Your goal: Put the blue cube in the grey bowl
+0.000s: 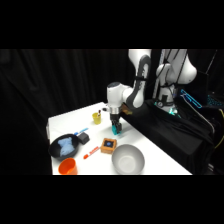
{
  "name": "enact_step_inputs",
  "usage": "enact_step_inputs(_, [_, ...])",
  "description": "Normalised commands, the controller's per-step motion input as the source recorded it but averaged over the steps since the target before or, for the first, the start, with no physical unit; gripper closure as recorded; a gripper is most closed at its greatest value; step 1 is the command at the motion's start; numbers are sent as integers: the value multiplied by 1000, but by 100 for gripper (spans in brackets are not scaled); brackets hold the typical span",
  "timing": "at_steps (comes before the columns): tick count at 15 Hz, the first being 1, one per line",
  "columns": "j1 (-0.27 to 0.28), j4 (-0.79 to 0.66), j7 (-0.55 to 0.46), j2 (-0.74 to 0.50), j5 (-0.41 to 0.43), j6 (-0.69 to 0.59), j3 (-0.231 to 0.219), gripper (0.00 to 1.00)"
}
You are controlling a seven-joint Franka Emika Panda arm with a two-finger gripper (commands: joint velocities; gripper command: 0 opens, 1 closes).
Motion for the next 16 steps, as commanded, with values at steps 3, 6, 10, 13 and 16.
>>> enact_step_inputs(3, [49,-87,91,23,-23,263,-2,25])
enact_step_inputs(6, [93,-102,117,-55,-64,202,-62,53])
enact_step_inputs(10, [206,-147,200,-239,-149,-5,-196,69])
enact_step_inputs(13, [159,-156,178,-456,-157,-311,-154,74])
enact_step_inputs(16, [111,-69,190,-508,-199,-462,-113,74])
